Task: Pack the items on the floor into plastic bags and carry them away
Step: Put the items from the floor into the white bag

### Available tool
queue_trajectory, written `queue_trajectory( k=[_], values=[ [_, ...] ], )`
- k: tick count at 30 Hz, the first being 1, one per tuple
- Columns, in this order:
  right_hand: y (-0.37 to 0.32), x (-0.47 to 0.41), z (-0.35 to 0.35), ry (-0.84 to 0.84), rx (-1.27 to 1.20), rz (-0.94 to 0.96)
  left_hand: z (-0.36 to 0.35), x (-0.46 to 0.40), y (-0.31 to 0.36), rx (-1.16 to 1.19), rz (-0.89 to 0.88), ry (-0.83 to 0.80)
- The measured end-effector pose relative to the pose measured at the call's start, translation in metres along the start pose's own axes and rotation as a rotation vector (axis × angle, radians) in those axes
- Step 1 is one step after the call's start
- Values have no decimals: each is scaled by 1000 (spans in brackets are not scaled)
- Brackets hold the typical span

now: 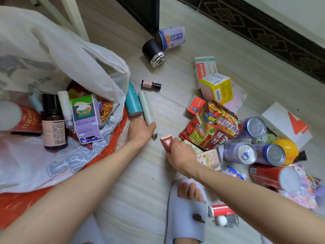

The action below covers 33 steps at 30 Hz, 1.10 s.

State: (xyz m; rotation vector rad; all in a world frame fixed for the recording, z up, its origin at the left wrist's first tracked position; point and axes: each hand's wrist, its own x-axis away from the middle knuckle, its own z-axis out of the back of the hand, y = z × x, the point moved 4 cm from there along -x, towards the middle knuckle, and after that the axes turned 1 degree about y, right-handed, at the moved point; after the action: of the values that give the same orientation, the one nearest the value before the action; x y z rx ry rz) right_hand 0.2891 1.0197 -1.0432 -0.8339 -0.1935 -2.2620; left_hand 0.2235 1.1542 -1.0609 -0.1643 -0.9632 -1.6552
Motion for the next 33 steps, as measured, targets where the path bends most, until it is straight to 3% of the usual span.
queue_trajectory(
  k=[5,10,14,19,23,27,31,33],
  values=[
    [10,6,15,110,-493,-18,13,13,-18,34,88,-90],
    [4,30,24,158,-907,-100,41,42,-37,299,81,-163],
    [-32,43,37,96,-839,64,84,69,-66,426,-5,-134],
    [-101,43,64,47,-783,239,147,84,-116,523,35,154],
    [-159,23,67,-32,-761,218,180,70,-146,595,134,310],
    [-210,-4,69,23,-622,215,187,48,-155,562,200,376],
    [-237,-21,69,82,-702,186,189,29,-147,516,199,394],
    [-243,-23,67,6,-741,211,192,22,-147,561,213,393]
  ],
)
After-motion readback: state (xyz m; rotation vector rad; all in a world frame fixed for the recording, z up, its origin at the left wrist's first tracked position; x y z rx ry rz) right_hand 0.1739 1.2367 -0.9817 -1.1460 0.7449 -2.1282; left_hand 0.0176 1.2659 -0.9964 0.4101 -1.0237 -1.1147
